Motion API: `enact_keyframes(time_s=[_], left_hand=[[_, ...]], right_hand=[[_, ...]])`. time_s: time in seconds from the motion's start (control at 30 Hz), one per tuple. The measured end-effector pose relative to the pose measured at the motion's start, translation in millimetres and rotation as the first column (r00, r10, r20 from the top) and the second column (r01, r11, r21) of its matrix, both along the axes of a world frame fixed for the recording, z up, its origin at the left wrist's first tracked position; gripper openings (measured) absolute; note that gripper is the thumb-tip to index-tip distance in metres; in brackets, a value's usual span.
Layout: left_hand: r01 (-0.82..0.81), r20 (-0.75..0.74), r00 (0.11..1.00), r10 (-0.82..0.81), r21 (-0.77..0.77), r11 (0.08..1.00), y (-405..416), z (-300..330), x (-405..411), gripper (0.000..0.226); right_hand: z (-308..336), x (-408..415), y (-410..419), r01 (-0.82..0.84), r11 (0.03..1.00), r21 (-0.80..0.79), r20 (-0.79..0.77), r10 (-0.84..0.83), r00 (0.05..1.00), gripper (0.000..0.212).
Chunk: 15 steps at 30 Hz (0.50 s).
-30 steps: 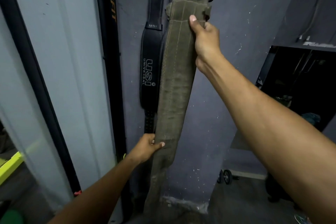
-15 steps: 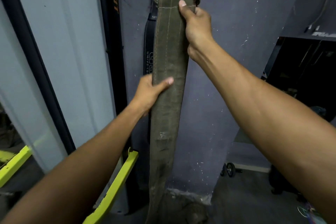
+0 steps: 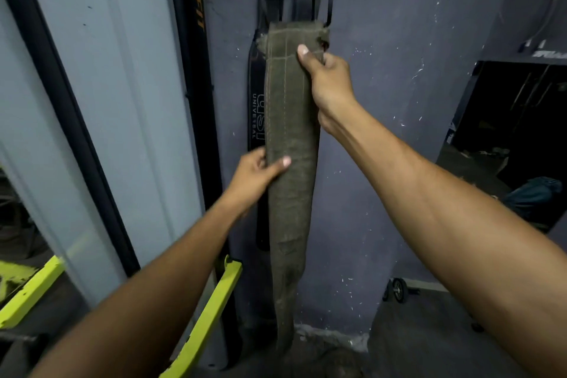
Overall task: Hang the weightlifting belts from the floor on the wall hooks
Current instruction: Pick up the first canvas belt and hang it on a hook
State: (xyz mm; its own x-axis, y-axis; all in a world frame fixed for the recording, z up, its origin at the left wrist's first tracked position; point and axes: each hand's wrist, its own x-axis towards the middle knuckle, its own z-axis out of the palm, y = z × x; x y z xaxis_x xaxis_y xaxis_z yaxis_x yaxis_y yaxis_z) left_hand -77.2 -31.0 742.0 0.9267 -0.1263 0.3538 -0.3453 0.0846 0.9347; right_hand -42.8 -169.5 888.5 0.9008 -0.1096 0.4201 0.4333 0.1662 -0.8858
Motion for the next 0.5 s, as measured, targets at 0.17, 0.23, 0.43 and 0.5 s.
enact_keyframes(time_s=[0.17,0.23,0.43,0.5], left_hand=[[0.015,0.089,0.996,-0.002,-0.154,0.988,-3,92,13,0.028],[-0.009,0.017,1.000,0.012,-0.187,0.982,-5,102,17,0.035],[-0.130,-0.065,0.991,0.116,-0.276,0.952,-12,109,19,0.032],[-0.165,-0.068,0.986,0.152,-0.284,0.945,-11,119,22,0.032]], right_hand=[[-25,-1,7,-0.014,1.000,0.010,-0.038,0.014,0.999,0.031],[-31,-2,7,-0.030,0.999,0.035,-0.048,0.032,0.998,0.033],[-74,-17,-3,-0.164,0.984,-0.071,0.000,0.164,0.986,0.024],[-114,-22,-8,-0.190,0.969,-0.155,-0.036,0.187,0.982,0.019]])
